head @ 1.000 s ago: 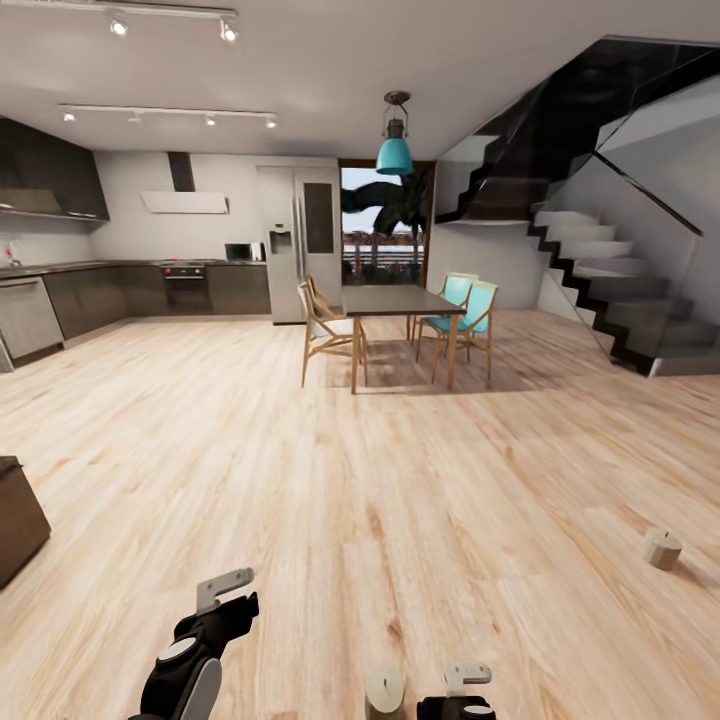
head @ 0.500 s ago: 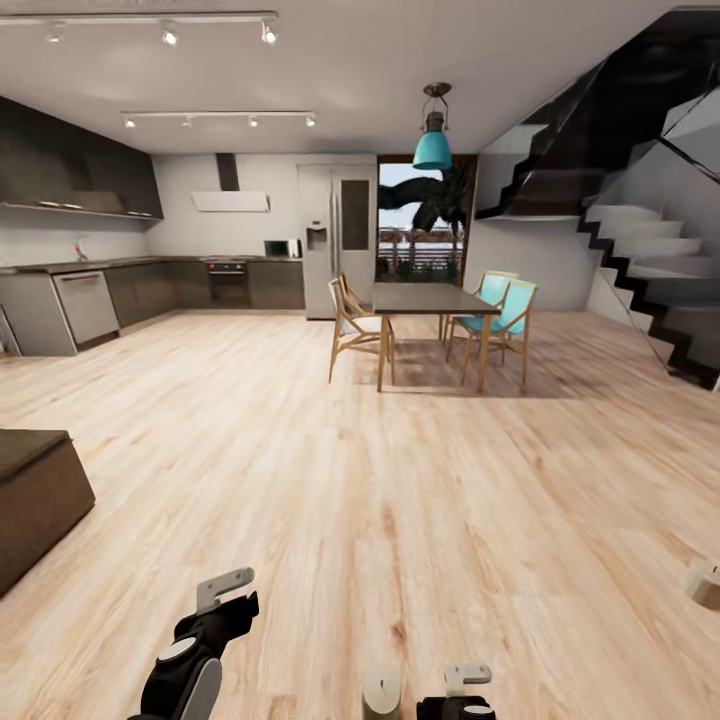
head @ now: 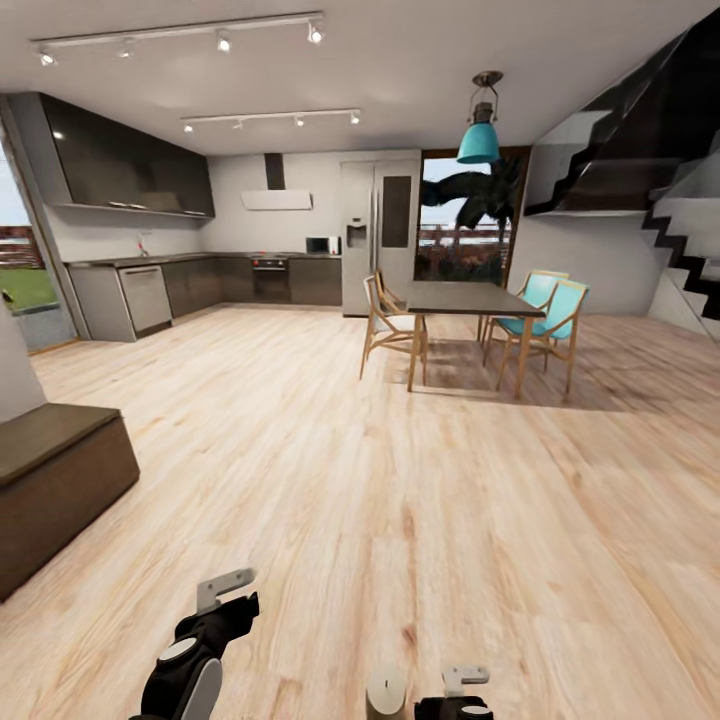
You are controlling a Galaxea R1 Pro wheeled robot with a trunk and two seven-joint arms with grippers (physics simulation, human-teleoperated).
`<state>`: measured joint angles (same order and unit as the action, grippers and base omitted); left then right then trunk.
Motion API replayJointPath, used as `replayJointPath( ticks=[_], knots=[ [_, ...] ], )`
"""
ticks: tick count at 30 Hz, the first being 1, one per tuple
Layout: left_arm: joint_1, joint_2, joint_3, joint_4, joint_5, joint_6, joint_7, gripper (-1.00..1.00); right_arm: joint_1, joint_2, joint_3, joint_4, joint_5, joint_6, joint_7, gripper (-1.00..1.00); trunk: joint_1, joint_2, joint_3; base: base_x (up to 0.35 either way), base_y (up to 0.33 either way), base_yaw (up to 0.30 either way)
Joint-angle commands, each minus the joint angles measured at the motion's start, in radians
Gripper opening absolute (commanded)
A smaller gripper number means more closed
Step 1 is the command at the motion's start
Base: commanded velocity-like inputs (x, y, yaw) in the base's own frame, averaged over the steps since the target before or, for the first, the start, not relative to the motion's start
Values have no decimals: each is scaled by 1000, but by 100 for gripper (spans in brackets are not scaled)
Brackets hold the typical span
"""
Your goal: Place each of the two pumpkins and all three candles from the living room inside a cabinet in the living room (use any cabinet), then make sure every cabinet is closed, and position the cauldron so it is next to a table in the living room.
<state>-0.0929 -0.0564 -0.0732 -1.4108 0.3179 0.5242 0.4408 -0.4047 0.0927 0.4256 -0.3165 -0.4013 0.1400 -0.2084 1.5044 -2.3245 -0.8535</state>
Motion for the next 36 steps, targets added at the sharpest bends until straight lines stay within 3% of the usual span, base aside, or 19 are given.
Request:
replayJointPath(
  ticks=[1, 14, 36],
  knots=[
    [-1, 0, -2, -1, 10, 2, 10, 100, 0, -1, 8, -3, -7, 6, -8, 100, 0, 0, -2, 0, -19, 273],
    [-1, 0, -1, 1, 10, 2, 14, 100, 0, 0, 42, -3, -7, 5, -8, 100, 0, 0, -7, 0, -70, 248],
    [-2, 1, 0, 1, 10, 2, 13, 100, 0, 0, 45, -3, -7, 4, -8, 100, 0, 0, -7, 21, -90, 13]
  ],
)
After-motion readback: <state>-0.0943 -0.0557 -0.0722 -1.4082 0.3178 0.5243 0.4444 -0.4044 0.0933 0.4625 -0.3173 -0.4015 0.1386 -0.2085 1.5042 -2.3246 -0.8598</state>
